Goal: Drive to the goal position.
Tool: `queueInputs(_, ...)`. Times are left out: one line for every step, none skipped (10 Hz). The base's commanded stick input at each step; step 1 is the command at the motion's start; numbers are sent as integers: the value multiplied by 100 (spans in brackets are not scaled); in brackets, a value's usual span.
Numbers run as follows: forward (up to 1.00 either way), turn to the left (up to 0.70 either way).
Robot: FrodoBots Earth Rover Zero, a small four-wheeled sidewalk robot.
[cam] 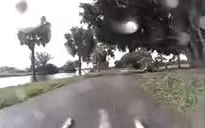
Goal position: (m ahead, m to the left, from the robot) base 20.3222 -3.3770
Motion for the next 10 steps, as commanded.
queueInputs(100, -9)
queueInputs(100, 0)
queueInputs(100, 0)
queueInputs(100, 0)
queueInputs(100, -1)
queueInputs(100, -30)
queueInputs(100, -40)
queueInputs(100, -3)
queueInputs(100, -31)
queueInputs(100, -37)
